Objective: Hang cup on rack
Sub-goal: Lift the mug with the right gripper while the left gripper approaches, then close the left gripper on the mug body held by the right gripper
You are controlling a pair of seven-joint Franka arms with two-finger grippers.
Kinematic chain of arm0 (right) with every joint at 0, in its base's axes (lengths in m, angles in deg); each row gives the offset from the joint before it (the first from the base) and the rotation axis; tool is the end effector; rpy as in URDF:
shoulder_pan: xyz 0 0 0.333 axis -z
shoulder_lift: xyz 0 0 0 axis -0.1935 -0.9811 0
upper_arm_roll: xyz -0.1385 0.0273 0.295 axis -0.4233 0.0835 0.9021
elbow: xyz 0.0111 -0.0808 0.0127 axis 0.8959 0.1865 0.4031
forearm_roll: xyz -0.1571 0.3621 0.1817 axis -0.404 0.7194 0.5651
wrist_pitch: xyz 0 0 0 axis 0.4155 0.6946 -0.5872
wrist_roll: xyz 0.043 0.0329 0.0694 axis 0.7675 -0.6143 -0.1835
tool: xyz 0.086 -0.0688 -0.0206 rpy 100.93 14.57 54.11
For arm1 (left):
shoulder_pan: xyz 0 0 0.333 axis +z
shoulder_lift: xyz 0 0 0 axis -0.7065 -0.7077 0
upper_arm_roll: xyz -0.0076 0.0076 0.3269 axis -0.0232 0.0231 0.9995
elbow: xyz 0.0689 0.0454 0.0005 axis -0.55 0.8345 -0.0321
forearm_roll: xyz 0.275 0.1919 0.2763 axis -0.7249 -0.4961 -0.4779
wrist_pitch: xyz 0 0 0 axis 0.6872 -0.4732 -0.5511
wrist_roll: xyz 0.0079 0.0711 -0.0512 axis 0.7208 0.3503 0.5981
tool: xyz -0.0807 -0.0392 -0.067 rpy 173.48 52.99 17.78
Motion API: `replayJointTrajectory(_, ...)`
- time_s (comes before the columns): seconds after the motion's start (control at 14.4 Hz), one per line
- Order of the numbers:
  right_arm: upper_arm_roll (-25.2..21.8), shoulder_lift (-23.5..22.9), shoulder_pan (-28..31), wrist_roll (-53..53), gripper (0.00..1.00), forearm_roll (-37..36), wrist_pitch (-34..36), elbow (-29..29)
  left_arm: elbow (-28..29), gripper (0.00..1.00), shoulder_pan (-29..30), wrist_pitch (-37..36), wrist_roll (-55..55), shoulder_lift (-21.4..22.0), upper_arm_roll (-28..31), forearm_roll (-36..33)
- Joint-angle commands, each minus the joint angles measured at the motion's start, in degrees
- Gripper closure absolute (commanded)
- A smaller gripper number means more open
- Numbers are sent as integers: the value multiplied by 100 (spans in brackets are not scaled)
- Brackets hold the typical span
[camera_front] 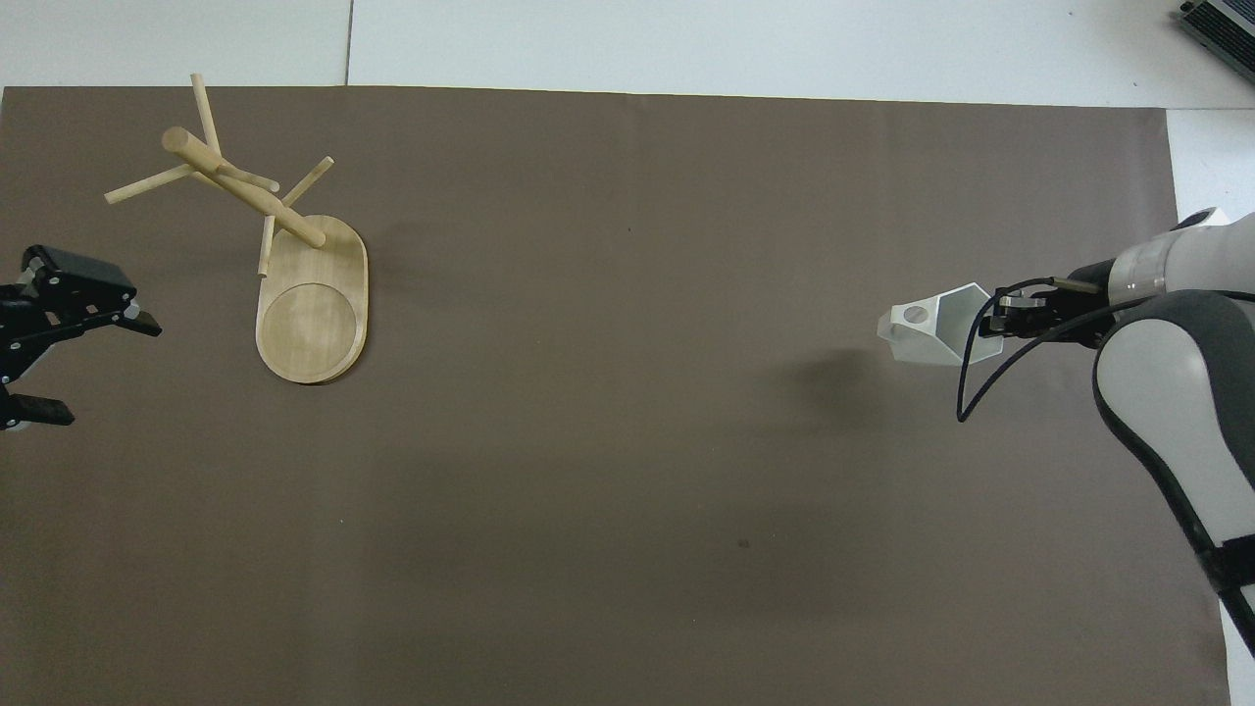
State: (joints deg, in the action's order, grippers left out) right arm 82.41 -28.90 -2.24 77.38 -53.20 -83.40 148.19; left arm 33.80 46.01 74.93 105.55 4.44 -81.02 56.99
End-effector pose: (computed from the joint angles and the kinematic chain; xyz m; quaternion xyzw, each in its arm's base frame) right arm 0.6270 0.0695 0.4932 -0.9765 0.1114 -0.0237 0.1831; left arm 0.5513 -0.0496 0.6420 0.8785 0.4567 -0.0938 0.1043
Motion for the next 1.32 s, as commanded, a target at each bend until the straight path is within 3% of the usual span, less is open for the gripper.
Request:
replayJointTrajectory(0.0, 375, -26, 57, 193, 100, 624, -83, -219, 422, 0, 61, 184, 526, 282, 39, 381)
replayJointTrajectory(0.49, 1640, -18, 57, 403, 100, 1512, -1004, -457, 1643, 0, 413, 957, 1045, 678, 100, 2198)
replayJointTrajectory(0.84, 2362, -35, 57, 703, 100, 2417, -1990, -588, 1908, 0, 343, 1661, 1564, 432, 83, 3431)
replayJointTrajectory(1.25, 2890, -62, 31, 694, 100, 2753, -2088, -694, 1943, 0, 88, 2495, 1679, 318, -75, 4169)
